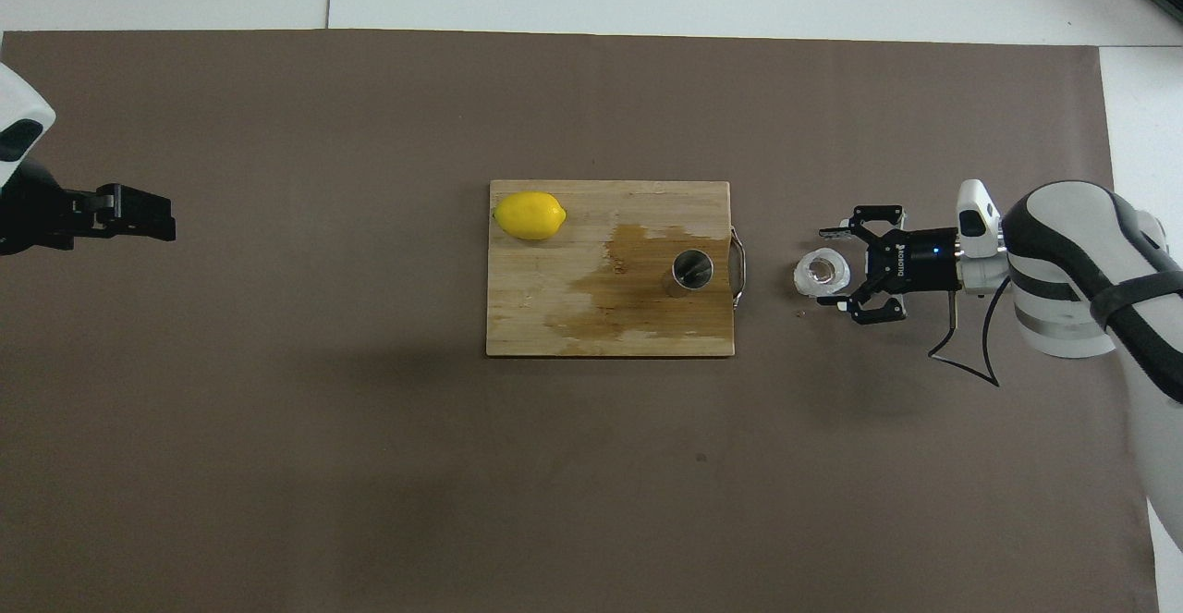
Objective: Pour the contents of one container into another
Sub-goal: 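Grasp the white cup with the right gripper while the left gripper retracts, then lift the white cup with the right gripper over the metal cup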
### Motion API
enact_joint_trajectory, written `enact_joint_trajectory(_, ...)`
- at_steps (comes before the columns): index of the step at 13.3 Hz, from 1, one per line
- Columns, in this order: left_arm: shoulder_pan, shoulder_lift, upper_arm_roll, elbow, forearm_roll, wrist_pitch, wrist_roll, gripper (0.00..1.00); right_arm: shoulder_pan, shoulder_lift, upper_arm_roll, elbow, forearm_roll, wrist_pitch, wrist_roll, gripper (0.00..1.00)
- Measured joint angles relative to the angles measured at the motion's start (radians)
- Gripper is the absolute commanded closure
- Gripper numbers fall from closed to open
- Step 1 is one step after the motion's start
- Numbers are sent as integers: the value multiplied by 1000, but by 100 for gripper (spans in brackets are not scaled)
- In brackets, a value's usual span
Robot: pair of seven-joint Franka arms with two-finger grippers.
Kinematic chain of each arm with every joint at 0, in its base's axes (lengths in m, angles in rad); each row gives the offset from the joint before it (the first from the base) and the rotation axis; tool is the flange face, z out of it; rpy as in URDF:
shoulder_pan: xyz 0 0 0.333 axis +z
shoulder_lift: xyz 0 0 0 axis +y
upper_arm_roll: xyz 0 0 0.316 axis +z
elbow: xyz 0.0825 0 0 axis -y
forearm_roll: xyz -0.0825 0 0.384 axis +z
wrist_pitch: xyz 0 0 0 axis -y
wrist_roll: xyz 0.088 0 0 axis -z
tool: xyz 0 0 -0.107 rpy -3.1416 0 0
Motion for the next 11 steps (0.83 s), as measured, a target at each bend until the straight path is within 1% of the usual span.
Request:
enact_joint_trajectory(2,-5,0,5,28,0,-34,16,0,3,0,0,-13,0,11,-11,0)
enact_joint_trajectory(3,-5,0,6,30,0,-42,26,0,7,0,0,-16,0,15,-17,10)
enact_joint_trajectory(4,-3,0,5,31,0,-50,34,0,11,0,0,-18,0,18,-20,30)
enact_joint_trajectory(5,6,0,-2,31,-1,-55,40,0,16,0,0,-19,0,20,-21,47)
enact_joint_trajectory(6,17,0,-12,31,-3,-58,51,0,22,0,0,-18,1,23,-24,57)
enact_joint_trajectory(7,18,0,-15,31,-5,-59,58,0,26,-1,0,-17,3,30,-30,63)
enact_joint_trajectory(8,18,-3,-17,32,-6,-59,58,0,28,-2,0,-16,4,36,-37,65)
enact_joint_trajectory(9,18,-5,-19,32,-7,-60,58,0,28,-2,0,-16,4,37,-41,67)
enact_joint_trajectory(11,18,-8,-19,32,-7,-66,58,0,28,-2,0,-15,4,37,-42,67)
